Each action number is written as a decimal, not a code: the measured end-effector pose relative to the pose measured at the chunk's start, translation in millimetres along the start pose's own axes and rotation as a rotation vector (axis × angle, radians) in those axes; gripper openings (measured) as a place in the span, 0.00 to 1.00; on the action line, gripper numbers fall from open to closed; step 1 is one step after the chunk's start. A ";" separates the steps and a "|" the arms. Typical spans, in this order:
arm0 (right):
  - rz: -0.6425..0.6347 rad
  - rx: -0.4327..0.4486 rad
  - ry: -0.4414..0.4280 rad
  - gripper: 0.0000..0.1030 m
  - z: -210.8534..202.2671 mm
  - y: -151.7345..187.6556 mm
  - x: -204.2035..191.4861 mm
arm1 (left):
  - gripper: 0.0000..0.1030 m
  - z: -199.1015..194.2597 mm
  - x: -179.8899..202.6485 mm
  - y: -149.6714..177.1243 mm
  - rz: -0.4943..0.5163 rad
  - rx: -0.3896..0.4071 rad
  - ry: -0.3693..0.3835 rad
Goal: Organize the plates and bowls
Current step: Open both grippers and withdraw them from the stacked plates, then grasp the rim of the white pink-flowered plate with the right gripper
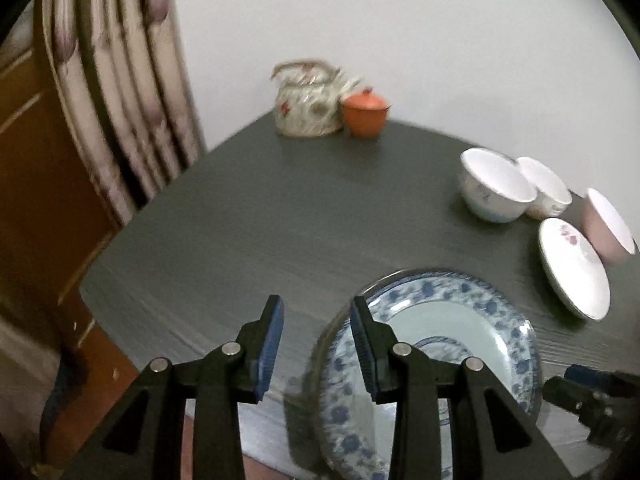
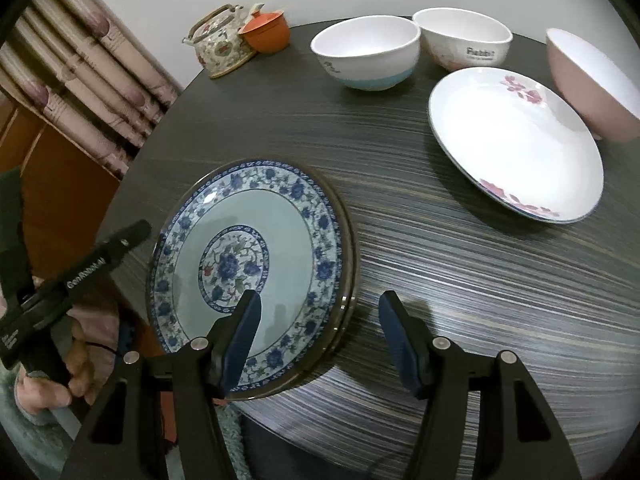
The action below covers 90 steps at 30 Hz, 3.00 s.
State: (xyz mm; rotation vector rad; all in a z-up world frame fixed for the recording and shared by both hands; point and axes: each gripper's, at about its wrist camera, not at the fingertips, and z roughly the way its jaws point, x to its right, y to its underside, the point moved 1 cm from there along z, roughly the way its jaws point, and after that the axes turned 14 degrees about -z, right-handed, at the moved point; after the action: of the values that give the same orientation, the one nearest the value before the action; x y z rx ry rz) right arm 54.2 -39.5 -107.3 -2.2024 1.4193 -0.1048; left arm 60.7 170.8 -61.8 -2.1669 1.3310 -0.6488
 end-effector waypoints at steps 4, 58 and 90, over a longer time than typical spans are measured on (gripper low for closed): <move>0.028 0.017 -0.005 0.57 -4.0 0.1 8.8 | 0.36 -6.5 15.5 10.0 0.073 0.005 0.093; 0.216 0.161 0.126 0.26 -20.6 -23.6 231.3 | 0.35 123.5 235.1 -3.3 -0.009 -0.527 0.354; 0.258 0.109 0.082 0.13 -16.9 -12.7 242.6 | 0.17 115.8 252.2 19.7 0.044 -0.570 0.282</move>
State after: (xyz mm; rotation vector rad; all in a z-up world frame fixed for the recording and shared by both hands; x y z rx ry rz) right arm 168.2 -252.6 -136.8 -1.9294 1.6891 -0.1793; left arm 223.0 -44.9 -128.9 -2.5404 1.8915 -0.6296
